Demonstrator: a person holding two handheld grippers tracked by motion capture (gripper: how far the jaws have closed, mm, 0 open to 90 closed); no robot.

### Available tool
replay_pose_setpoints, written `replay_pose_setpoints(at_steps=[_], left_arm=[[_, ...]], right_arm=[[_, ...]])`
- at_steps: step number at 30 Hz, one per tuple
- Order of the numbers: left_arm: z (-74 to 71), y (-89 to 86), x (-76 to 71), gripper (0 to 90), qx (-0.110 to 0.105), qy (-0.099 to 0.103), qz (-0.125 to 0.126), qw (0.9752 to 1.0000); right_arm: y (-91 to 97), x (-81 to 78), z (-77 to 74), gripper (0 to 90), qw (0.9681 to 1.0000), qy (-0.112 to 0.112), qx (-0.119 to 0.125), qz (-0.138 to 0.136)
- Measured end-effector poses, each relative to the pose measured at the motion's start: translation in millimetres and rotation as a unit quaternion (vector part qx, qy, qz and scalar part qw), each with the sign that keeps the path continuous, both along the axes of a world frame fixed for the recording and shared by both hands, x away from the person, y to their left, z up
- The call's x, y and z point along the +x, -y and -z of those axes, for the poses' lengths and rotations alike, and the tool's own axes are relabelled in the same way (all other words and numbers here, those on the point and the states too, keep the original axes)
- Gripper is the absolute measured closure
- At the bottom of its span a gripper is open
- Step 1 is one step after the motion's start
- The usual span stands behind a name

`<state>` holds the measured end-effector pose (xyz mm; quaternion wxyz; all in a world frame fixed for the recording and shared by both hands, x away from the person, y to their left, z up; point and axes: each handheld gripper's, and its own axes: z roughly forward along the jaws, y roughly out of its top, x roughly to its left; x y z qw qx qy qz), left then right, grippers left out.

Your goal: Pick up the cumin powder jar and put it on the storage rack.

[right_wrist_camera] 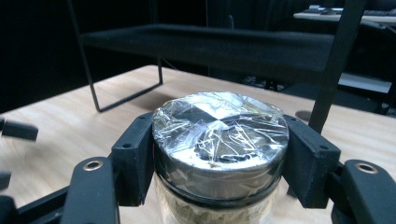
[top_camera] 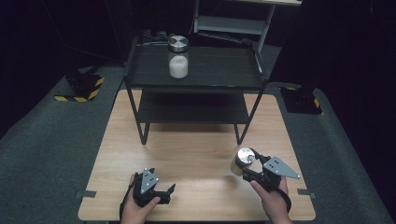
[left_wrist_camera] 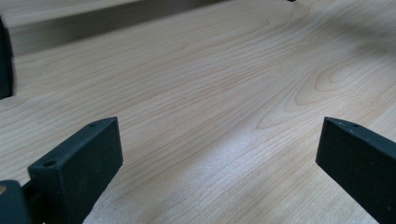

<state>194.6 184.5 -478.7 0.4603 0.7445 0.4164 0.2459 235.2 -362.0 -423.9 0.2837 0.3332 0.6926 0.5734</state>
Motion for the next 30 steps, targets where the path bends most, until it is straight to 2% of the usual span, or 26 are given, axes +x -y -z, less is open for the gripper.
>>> replay_pose_setpoints(at_steps=[9, 14, 15, 16, 24, 30], left_arm=[[0.1, -1.7, 0.8, 0.9, -0.005, -0.002, 0.001, 1.0000], [0.0, -1.8, 1.0, 0.9, -0.003, -0.002, 0.003, 1.0000], [-0.1, -1.6, 1.1, 0.9, -0.003, -0.003, 0.003, 1.0000], [-0.2, -1.5, 1.2, 0.9, -0.003, -0.003, 0.003, 1.0000], [0.0, -2.9, 1.8, 0.9, -0.007, -0.005, 0.003, 1.0000], [-0.2, -3.0, 2.2, 0.9, -0.009, -0.007, 0.001, 0.9999]], right_arm=[[-5.6, 14.1, -33.8, 34.7, 0.9999, 0.006, 0.012, 0.007], [-9.8, 16.7, -54.3, 34.7, 0.9995, 0.026, 0.014, 0.003], [-11.6, 17.8, -63.9, 34.7, 0.9992, 0.035, 0.018, 0.001], [-11.6, 17.8, -63.9, 34.7, 0.9992, 0.035, 0.018, 0.001], [-19.2, 26.2, -102.9, 34.7, 0.9981, 0.051, 0.035, -0.001], [-24.9, 29.9, -117.8, 34.7, 0.9974, 0.062, 0.036, -0.004]])
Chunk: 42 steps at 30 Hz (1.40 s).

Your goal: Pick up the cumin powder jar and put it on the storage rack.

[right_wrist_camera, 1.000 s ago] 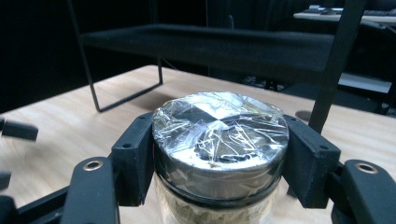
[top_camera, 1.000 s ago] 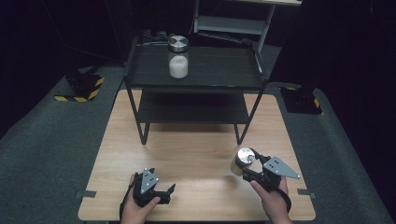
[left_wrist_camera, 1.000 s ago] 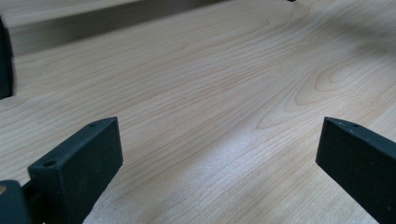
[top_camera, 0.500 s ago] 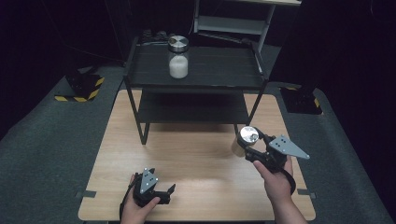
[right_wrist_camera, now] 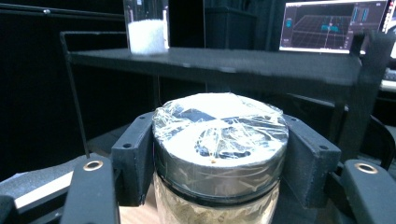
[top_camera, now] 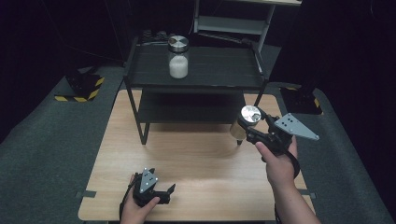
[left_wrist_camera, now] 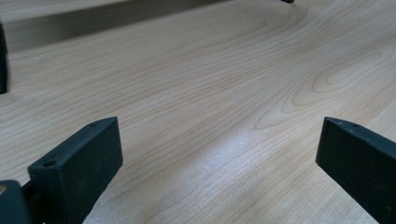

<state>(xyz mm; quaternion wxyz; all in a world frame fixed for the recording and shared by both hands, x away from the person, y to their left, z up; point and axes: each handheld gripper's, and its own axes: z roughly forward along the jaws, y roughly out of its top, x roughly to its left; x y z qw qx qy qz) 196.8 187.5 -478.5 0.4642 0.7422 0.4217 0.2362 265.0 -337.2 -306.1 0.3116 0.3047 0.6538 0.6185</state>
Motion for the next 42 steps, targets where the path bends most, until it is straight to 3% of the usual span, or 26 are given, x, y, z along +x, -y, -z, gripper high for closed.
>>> replay_pose_setpoints(at_steps=[18, 27, 42], left_arm=[[0.2, -1.6, 0.8, 0.9, -0.003, -0.001, 0.003, 1.0000], [0.7, -2.3, 0.5, 0.9, -0.004, 0.000, 0.004, 1.0000], [1.6, -5.0, 0.6, 0.9, -0.012, -0.001, 0.005, 0.9999]], right_arm=[[-16.1, 14.4, -46.2, 34.7, 0.9994, 0.028, 0.018, 0.003], [-21.8, 23.2, -67.0, 34.7, 0.9989, 0.030, 0.036, 0.005], [-35.8, 45.7, -98.2, 34.7, 0.9984, 0.037, 0.026, 0.033]])
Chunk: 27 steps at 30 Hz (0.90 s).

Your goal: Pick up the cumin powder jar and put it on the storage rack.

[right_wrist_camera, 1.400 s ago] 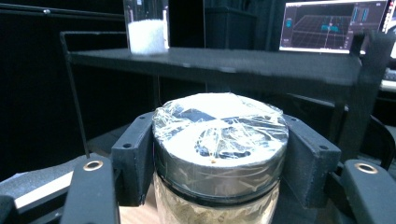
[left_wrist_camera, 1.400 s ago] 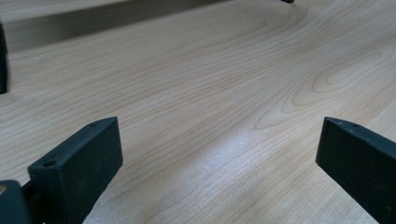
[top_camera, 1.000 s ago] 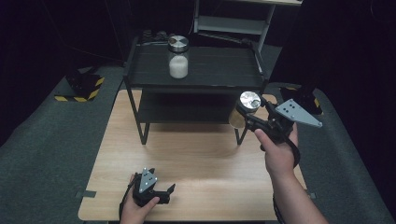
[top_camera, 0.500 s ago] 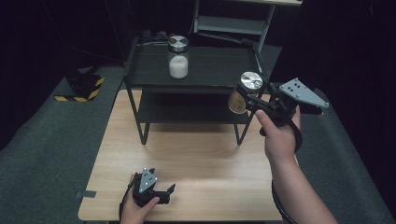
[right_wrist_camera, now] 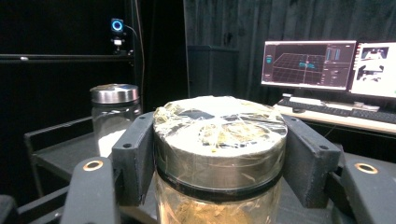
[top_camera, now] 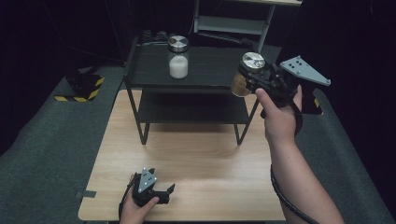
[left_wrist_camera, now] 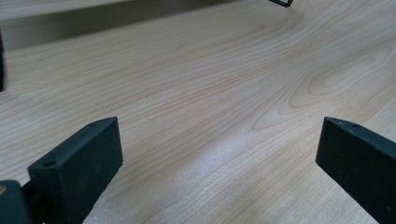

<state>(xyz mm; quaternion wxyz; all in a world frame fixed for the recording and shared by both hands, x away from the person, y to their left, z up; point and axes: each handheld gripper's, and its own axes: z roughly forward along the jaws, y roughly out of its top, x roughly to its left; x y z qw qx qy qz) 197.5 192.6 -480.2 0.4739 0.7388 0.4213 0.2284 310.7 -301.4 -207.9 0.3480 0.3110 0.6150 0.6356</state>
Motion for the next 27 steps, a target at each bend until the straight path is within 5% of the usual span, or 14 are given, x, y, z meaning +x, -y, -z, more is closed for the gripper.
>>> replay_pose_setpoints(at_steps=[27], left_arm=[[0.1, -2.7, 0.2, 0.9, -0.001, 0.000, 0.010, 1.0000]], right_arm=[[-48.6, 68.4, -14.7, 34.6, 0.9983, -0.033, -0.024, 0.042]])
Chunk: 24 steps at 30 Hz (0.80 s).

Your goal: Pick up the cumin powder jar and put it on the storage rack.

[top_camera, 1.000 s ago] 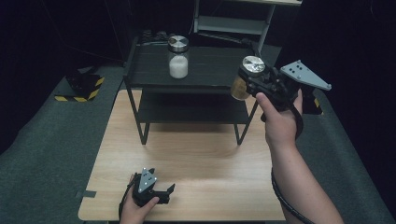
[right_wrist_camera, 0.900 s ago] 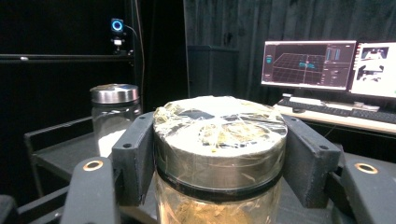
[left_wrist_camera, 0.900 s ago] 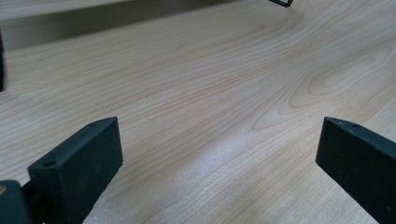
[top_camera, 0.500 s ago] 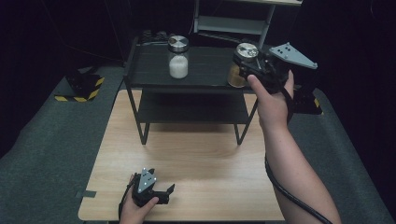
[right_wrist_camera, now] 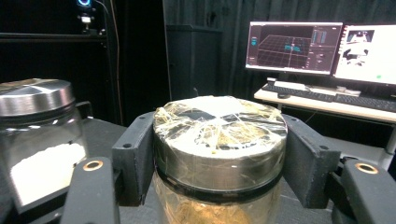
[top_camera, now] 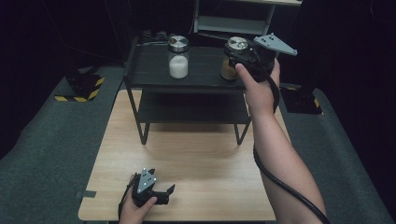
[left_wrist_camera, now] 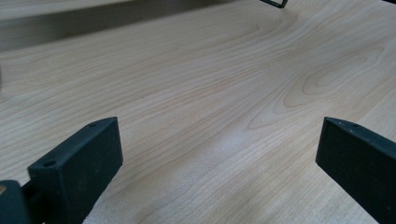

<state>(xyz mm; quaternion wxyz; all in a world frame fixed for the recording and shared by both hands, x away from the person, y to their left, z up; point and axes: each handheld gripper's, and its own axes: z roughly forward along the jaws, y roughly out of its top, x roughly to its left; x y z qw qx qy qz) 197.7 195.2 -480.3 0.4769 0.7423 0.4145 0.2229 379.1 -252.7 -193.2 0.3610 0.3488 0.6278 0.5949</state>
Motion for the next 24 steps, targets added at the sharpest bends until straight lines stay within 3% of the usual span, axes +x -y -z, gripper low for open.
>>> replay_pose_setpoints(at_steps=[9, 24], left_arm=[[-0.3, -0.1, 0.6, 0.9, 0.002, 0.000, 0.004, 1.0000], [-0.9, 0.8, 0.5, 0.9, 0.006, 0.001, 0.004, 1.0000]], right_arm=[[-5.5, 8.9, 1.6, 34.6, 1.0000, -0.008, 0.002, 0.002], [-4.2, 12.9, 9.6, 34.2, 1.0000, 0.002, 0.008, -0.001]])
